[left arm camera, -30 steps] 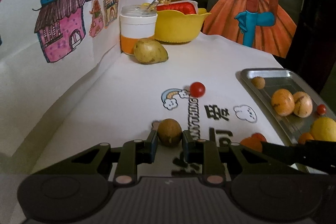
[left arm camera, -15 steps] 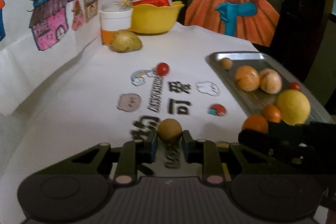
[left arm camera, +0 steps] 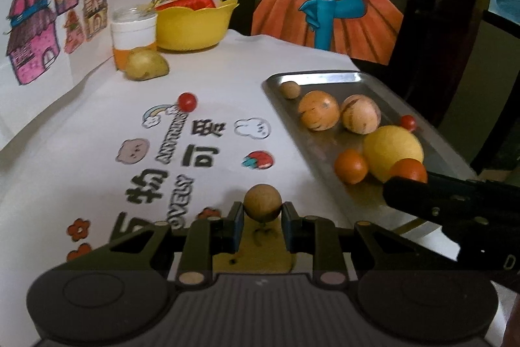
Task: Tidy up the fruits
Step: 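Carry the kiwi with the left tool while the right tool carries the tangerine over the tray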
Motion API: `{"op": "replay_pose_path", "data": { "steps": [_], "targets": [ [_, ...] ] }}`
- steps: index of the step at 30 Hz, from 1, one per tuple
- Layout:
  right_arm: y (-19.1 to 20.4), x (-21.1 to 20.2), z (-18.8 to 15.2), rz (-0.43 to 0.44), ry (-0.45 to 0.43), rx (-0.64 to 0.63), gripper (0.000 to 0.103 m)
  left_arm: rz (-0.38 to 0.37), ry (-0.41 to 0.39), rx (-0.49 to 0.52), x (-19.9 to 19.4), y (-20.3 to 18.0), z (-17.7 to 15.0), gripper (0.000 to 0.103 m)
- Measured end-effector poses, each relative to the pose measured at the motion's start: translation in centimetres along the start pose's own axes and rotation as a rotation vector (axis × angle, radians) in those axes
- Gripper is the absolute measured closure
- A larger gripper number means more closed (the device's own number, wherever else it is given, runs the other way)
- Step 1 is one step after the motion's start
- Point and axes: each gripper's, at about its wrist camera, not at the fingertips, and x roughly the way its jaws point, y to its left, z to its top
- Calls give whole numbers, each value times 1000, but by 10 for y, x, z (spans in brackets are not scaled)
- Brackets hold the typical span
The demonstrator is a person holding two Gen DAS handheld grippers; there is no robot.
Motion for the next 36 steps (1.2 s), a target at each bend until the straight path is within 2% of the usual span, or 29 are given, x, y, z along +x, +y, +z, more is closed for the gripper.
{"op": "replay_pose_path", "data": {
  "steps": [4,10,18,23,36],
  "targets": [
    [-19,-9,3,-20,-29,31,72,-11,-16,-7,2,-13,9,76],
    [-47,-16,6,-59,-63,73,72,-39,-46,-79,14,-27,27,76],
    [-81,-12,8,-114,-67,70,72,-79,-44,-98,37,-49,44,76],
    [-98,-4,8,-127,-51,68,72,-76,-34,-91,50,-56,51,76],
    [-114,21,3,-85,25,91,72,-78,-16,-93,70,-60,58,76]
  ]
}}
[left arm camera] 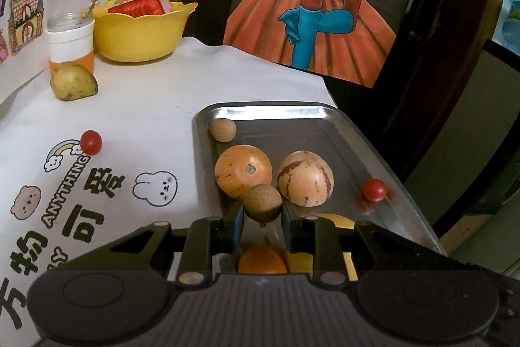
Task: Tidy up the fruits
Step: 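Carry the kiwi with the left tool while the right tool carries the tangerine over the tray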
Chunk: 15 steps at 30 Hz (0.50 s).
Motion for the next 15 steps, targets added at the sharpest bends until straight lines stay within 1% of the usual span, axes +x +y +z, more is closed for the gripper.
{"op": "replay_pose_path", "data": {
  "steps": [12,15],
  "targets": [
    [1,8,0,0,12,2,71,-4,28,-23,10,5,0,76],
    [1,7,-1,1,12,0,70,-3,25,-22,10,5,1,75]
  ]
}}
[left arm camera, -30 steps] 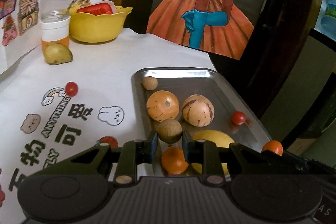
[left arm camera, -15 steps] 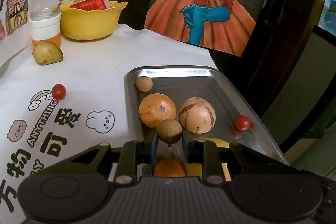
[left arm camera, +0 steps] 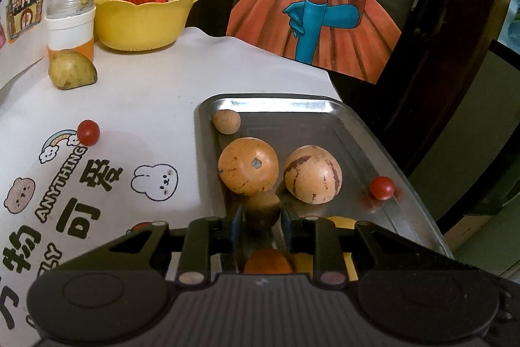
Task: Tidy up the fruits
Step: 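Carry the kiwi with the left tool while the right tool carries the tangerine over the tray, then open the left tool to drop the kiwi while the right tool releases the tangerine onto the tray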
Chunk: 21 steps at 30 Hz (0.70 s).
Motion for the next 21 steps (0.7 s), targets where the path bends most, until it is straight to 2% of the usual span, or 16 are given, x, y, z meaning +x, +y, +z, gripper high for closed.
{"op": "replay_pose_path", "data": {
  "steps": [5,9,15,17,21],
  "targets": [
    [0,1,0,-2,-1,1,69,3,0,-1,-1,0,0,75],
    [1,0,-1,-11,-7,-1,62,5,-5,1,-3,-1,0,70],
    [2,-7,-2,-20,-19,-2,47,23,-25,-3,-11,-2,-1,53],
    [2,-10,-3,-19,-22,1,44,32,-35,-7,-15,-2,-1,42],
    [5,-16,-3,-15,-31,5,34,43,-51,-12,-23,-1,0,30]
  ]
}}
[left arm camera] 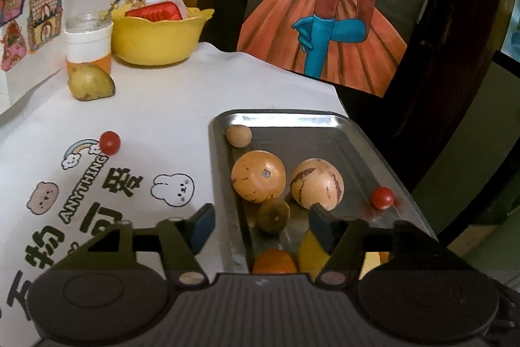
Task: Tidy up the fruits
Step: 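Open the left tool to drop the kiwi while the right tool releases the tangerine onto the tray, then lift both open tools up and away from the metal tray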
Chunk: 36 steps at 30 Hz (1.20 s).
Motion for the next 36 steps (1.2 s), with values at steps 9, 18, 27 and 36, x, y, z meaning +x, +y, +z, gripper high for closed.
{"op": "replay_pose_path", "data": {
  "steps": [9,18,27,36],
  "targets": [
    [9,-21,0,-6,-40,-12,5,26,-49,-8,-26,4,-1,6],
    [22,-45,-5,-6,-48,-25,1,53,-86,-16,-60,16,-11,1],
    [37,-65,-14,-1,-28,-42,1,86,-83,-1,-88,29,-35,1],
    [58,-80,-27,7,3,-86,1,112,-76,10,-113,43,-59,0]
  ]
}}
